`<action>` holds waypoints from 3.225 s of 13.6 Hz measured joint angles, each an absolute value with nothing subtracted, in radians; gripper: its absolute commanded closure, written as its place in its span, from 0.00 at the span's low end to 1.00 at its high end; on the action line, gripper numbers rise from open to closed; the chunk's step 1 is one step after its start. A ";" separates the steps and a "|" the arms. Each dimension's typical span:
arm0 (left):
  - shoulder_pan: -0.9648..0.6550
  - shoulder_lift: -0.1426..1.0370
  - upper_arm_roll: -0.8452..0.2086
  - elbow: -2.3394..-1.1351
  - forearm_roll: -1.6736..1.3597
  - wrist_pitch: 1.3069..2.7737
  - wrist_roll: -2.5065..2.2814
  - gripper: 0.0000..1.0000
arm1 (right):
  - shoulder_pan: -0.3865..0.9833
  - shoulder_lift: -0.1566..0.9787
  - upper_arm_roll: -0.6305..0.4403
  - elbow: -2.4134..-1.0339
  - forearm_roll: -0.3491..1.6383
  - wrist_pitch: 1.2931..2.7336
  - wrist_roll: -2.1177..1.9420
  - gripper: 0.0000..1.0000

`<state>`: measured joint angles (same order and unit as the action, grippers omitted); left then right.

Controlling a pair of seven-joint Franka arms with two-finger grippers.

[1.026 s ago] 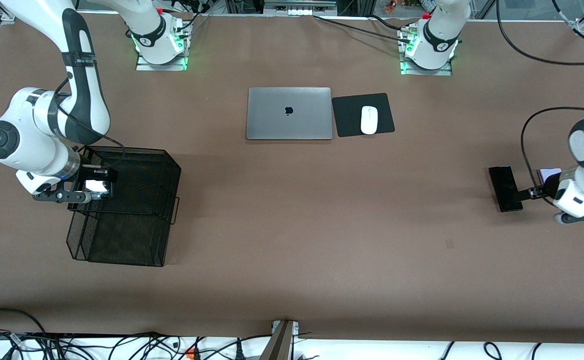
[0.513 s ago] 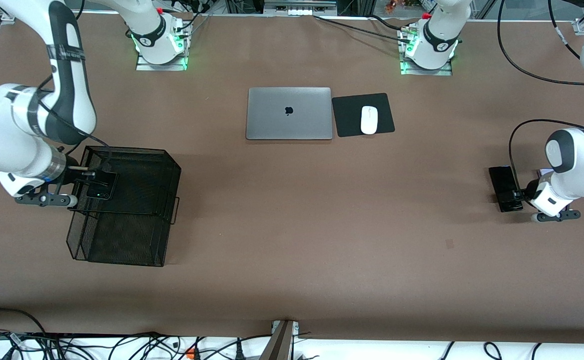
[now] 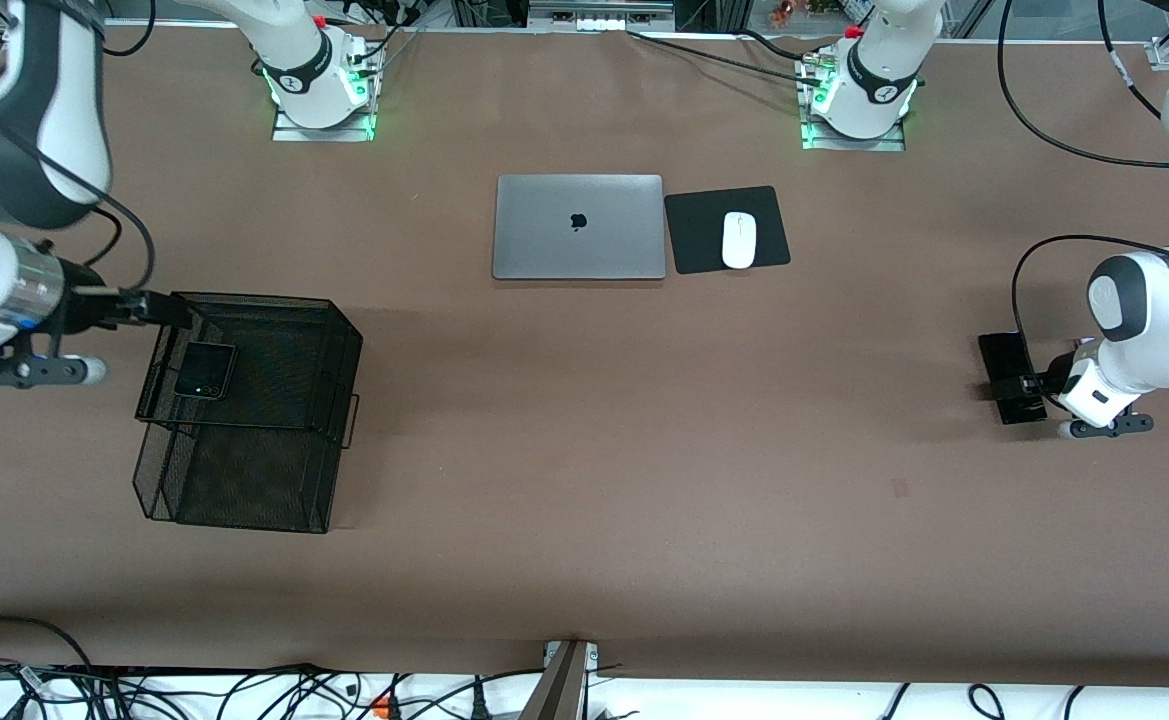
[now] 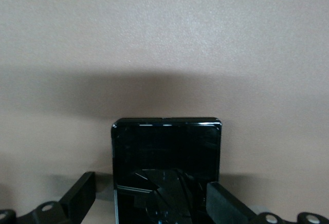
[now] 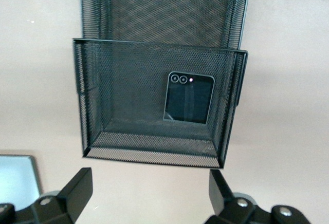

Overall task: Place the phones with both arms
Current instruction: 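Lift the black bar phone with the left gripper, then set the bar phone mid-table with the left gripper while the right gripper approaches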

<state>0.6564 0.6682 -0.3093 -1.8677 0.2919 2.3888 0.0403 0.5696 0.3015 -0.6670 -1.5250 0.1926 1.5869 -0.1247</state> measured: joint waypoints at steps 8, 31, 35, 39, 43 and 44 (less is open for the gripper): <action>0.658 0.667 -0.313 -1.869 0.270 2.381 0.047 0.08 | 0.590 0.266 -0.666 -1.509 0.141 1.553 -0.072 0.00; 0.591 0.649 -0.465 -1.731 0.218 2.079 0.174 0.84 | 0.593 0.266 -0.666 -1.503 0.142 1.572 -0.033 0.00; 0.338 0.688 -0.474 -1.724 0.205 2.108 -0.043 0.80 | 0.593 0.266 -0.666 -1.503 0.142 1.572 -0.033 0.00; 0.018 0.743 -0.474 -1.686 0.076 2.326 -0.411 0.50 | 0.593 0.266 -0.665 -1.502 0.141 1.578 -0.033 0.00; -0.173 0.772 -0.471 -1.666 -0.092 2.509 -0.614 0.00 | 0.593 0.266 -0.663 -1.502 0.141 1.590 -0.033 0.00; -0.175 0.764 -0.469 -1.661 -0.096 2.494 -0.634 0.00 | 0.593 0.266 -0.663 -1.502 0.141 1.595 -0.033 0.00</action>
<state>-0.1748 0.7645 -0.4690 -1.6605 -0.0961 2.4942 -0.6338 0.5933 0.2656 -0.6625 -1.5024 0.1415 1.5954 -0.0328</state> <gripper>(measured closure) 0.004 0.000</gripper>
